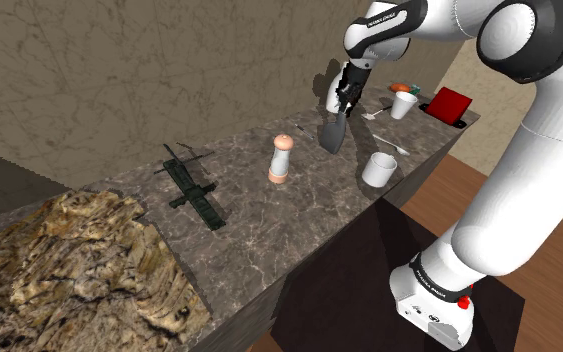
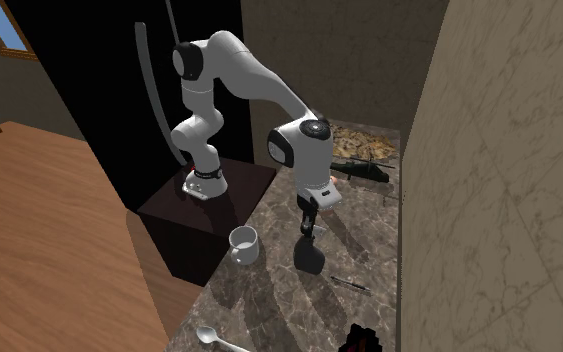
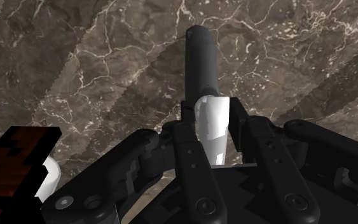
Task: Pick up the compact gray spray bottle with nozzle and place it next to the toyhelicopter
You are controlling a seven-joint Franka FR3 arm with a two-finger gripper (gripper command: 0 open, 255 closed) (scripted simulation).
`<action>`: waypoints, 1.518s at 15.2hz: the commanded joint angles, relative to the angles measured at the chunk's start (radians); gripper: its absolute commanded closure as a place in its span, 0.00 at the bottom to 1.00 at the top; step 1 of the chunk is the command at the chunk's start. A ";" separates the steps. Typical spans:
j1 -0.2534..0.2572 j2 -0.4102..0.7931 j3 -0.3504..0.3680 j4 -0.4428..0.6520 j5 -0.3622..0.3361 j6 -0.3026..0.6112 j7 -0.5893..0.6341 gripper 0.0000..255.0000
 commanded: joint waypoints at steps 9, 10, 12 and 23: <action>0.003 -0.031 -0.004 0.043 -0.016 -0.072 0.011 1.00; 0.004 -0.035 -0.005 0.051 -0.019 -0.084 0.013 1.00; 0.004 -0.044 -0.006 0.068 -0.023 -0.109 0.016 1.00; 0.006 -0.075 -0.010 0.178 -0.039 -0.248 0.028 1.00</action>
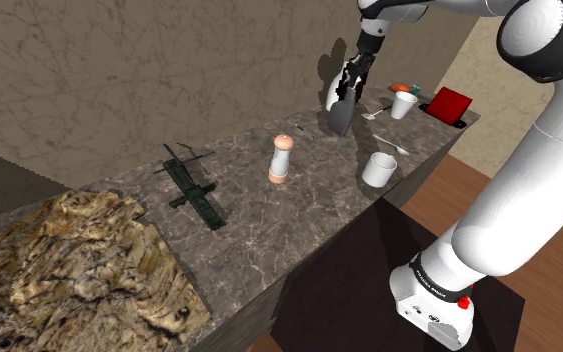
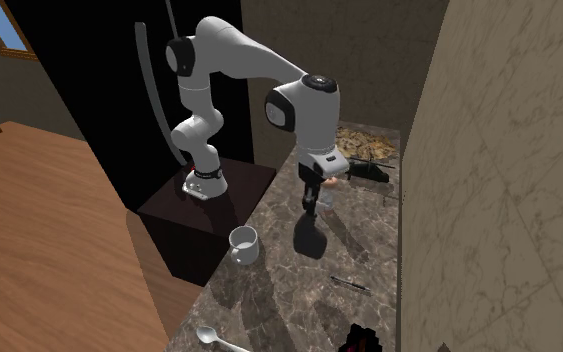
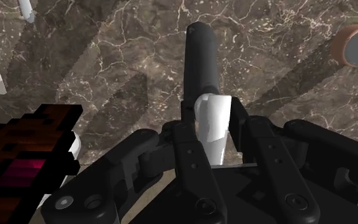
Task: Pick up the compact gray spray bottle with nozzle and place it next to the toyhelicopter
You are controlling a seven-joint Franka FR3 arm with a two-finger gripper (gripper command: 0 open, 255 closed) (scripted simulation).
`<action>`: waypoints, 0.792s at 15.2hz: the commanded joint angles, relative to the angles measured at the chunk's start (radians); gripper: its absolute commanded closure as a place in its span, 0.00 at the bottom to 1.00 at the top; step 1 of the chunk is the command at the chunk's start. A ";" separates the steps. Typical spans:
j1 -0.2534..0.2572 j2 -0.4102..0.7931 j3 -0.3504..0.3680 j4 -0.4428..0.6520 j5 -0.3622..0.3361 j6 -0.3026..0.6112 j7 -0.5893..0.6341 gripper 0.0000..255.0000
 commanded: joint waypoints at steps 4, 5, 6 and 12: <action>-0.001 -0.004 -0.001 0.064 -0.003 -0.067 0.004 1.00; -0.001 -0.005 -0.001 0.076 -0.003 -0.081 0.004 1.00; -0.001 -0.005 -0.001 0.089 -0.004 -0.094 0.005 1.00; -0.004 -0.002 -0.003 0.174 -0.003 -0.176 0.006 1.00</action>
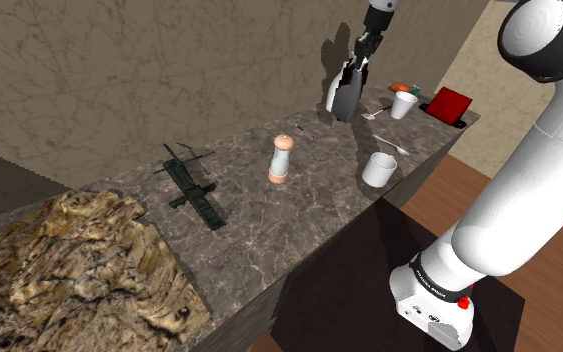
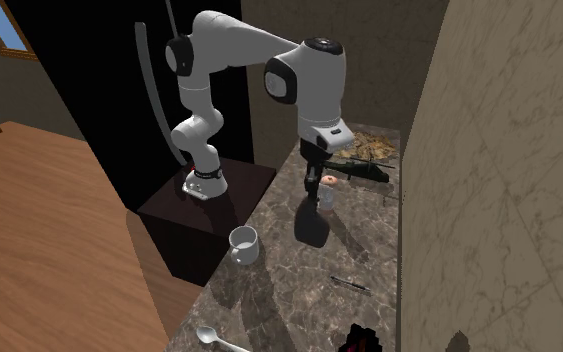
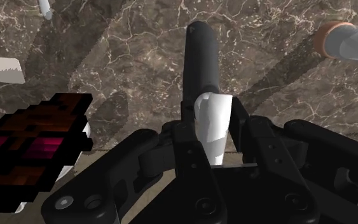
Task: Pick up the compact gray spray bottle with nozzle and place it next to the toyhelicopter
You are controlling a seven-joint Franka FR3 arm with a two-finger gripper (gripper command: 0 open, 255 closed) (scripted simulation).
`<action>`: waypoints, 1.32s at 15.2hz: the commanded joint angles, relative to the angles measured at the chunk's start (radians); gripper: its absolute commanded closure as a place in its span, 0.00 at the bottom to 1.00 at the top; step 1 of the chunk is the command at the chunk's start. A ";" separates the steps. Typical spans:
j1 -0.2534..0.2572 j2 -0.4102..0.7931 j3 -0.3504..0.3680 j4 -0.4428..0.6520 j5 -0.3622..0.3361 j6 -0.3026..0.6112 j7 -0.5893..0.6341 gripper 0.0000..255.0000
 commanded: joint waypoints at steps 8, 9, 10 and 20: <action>-0.009 0.021 -0.003 0.148 0.008 -0.129 -0.003 1.00; -0.011 0.025 -0.004 0.167 0.009 -0.144 -0.003 1.00; -0.012 0.030 -0.004 0.187 0.011 -0.159 -0.004 1.00; -0.040 0.099 -0.010 0.419 0.040 -0.327 -0.013 1.00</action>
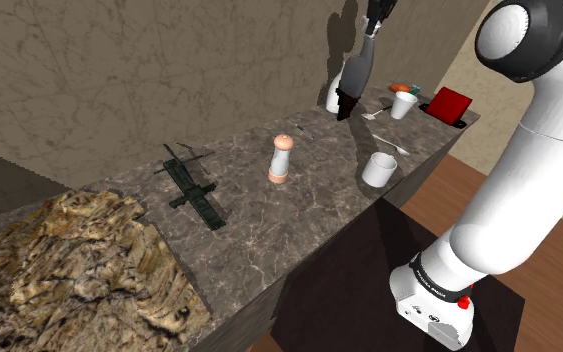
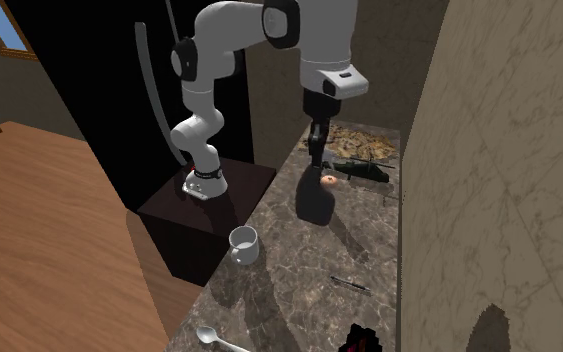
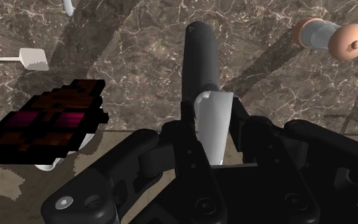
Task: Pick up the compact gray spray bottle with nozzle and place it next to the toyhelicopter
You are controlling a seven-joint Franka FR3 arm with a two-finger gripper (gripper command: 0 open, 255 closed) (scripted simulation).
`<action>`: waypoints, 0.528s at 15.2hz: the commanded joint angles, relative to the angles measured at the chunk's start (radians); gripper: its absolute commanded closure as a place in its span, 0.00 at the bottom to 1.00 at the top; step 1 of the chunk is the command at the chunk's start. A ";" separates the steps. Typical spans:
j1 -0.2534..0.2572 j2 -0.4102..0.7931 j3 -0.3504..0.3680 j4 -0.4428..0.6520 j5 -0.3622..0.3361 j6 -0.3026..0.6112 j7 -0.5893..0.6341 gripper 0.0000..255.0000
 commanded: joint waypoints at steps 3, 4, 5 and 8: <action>-0.019 0.040 -0.003 0.114 0.018 -0.076 -0.006 1.00; -0.025 0.053 -0.003 0.148 0.024 -0.098 -0.007 1.00; -0.032 0.068 -0.004 0.184 0.030 -0.120 -0.008 1.00; -0.056 0.115 -0.004 0.296 0.052 -0.187 -0.011 1.00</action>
